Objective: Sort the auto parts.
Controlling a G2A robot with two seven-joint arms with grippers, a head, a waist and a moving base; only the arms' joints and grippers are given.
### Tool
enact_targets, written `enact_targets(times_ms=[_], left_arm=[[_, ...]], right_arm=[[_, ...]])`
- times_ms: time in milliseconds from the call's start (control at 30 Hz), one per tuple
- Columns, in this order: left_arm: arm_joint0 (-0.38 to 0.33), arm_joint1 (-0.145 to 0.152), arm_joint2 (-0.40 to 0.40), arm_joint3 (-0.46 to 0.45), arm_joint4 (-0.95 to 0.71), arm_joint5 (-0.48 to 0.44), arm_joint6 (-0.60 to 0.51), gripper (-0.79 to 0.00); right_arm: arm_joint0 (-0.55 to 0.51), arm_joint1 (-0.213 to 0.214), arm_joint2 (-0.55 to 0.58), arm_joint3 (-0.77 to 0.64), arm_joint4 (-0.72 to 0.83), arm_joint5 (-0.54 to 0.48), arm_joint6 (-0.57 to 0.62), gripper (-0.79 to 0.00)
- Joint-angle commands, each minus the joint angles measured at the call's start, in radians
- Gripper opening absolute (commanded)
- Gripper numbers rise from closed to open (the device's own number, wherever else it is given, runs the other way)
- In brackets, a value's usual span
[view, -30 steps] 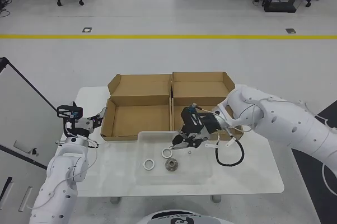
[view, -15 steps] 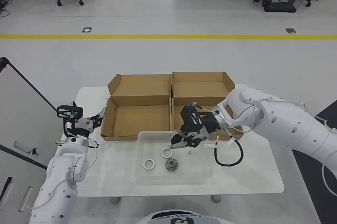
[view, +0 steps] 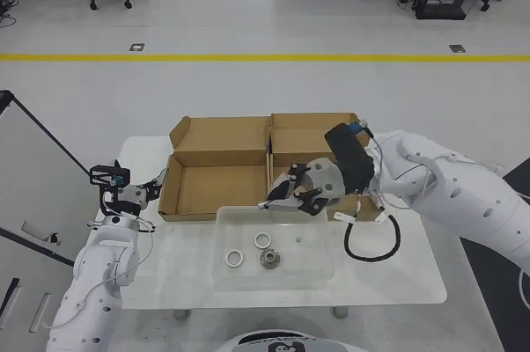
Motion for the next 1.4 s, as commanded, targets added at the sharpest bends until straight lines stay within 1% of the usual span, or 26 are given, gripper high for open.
enact_targets(times_ms=[0, 200, 367, 400, 1333, 1367], left_arm=[[0.0, 0.0, 0.0, 0.0, 0.0, 0.0, 0.0, 0.0], [0.0, 0.0, 0.0, 0.0, 0.0, 0.0, 0.0, 0.0], [0.0, 0.0, 0.0, 0.0, 0.0, 0.0, 0.0, 0.0], [0.0, 0.0, 0.0, 0.0, 0.0, 0.0, 0.0, 0.0], [0.0, 0.0, 0.0, 0.0, 0.0, 0.0, 0.0, 0.0], [0.0, 0.0, 0.0, 0.0, 0.0, 0.0, 0.0, 0.0]], right_arm=[[-0.014, 0.009, 0.012, -0.022, -0.02, 0.0, -0.073, -0.785], [-0.033, 0.038, 0.028, -0.09, -0.133, 0.0, -0.322, -0.785], [-0.015, 0.055, -0.005, -0.133, -0.338, 0.0, -0.663, -0.785], [-0.013, 0.056, -0.01, -0.135, -0.355, 0.0, -0.688, -0.785], [-0.013, 0.056, -0.01, -0.135, -0.355, 0.0, -0.688, -0.785], [-0.018, 0.055, -0.003, -0.141, -0.351, 0.017, -0.675, -0.785]])
